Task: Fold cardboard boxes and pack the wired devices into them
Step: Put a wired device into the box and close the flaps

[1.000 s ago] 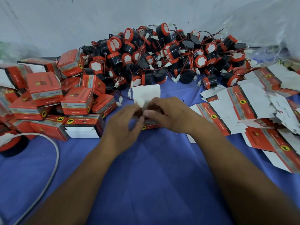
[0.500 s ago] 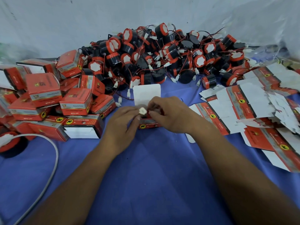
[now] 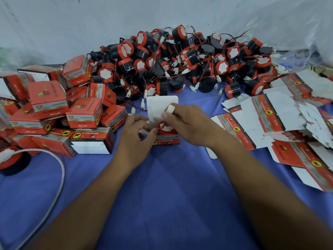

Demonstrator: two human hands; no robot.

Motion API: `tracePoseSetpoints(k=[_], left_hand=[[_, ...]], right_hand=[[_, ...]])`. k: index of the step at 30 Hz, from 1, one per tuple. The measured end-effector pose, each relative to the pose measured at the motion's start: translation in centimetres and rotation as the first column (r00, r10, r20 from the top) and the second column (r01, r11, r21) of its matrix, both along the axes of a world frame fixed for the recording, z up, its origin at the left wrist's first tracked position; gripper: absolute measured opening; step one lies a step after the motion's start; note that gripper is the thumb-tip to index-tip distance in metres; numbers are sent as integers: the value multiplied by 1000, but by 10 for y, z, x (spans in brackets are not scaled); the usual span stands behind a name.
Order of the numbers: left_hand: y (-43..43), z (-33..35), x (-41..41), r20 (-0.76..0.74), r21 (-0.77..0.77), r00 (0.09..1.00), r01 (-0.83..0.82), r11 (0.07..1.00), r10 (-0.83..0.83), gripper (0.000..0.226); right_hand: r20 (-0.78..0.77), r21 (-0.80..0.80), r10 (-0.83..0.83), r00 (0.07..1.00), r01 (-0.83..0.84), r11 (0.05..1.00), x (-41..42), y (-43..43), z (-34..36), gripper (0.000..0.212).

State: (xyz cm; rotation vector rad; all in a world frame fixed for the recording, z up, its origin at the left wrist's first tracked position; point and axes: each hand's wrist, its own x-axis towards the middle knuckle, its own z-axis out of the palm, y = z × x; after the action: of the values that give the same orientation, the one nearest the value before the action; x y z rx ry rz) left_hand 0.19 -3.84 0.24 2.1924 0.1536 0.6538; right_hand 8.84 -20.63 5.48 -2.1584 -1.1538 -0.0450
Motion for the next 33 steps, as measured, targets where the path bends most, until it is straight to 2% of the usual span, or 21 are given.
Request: tracePoseSetpoints(k=[3, 7, 11, 15, 17, 21, 25, 29, 33], left_hand=[[0, -1, 1, -23, -205, 998, -60, 977, 57, 29], [-6, -3, 4, -15, -450, 995, -93, 888, 96, 67], [-5, -1, 6, -103, -571, 991, -132, 810, 89, 71], [-7, -2, 4, -108, -471, 992, -109, 875, 65, 55], [-9, -1, 2, -97, -484, 993, -102, 869, 62, 56], [-12, 1, -1, -77, -497, 996, -85, 863, 54, 59], [-17, 0, -5, 20, -499, 1000, 0, 866, 12, 57], [-16, 2, -5, 72, -577, 997, 32, 816, 12, 52], [-18, 3, -9, 88, -441, 996, 37, 897, 2, 49]], right_hand=[[20, 49, -28, 999, 27, 998, -4, 5, -2, 31], [-7, 104, -28, 1000, 28, 994, -11, 11, -7, 17], [-86, 171, 2, 996, 13, 985, -11, 12, -8, 12], [-169, 239, -10, 986, 51, 970, -14, 16, -12, 17], [-222, 256, -49, 974, 107, 961, -13, 19, -14, 19], [-48, 70, -139, 989, 142, 987, -8, 23, -18, 22], [49, -79, -37, 998, 41, 996, -11, 27, -22, 20], [57, -181, 35, 998, -24, 983, -10, 22, -21, 27], [53, -303, 18, 998, -1, 953, -12, 20, -19, 37]])
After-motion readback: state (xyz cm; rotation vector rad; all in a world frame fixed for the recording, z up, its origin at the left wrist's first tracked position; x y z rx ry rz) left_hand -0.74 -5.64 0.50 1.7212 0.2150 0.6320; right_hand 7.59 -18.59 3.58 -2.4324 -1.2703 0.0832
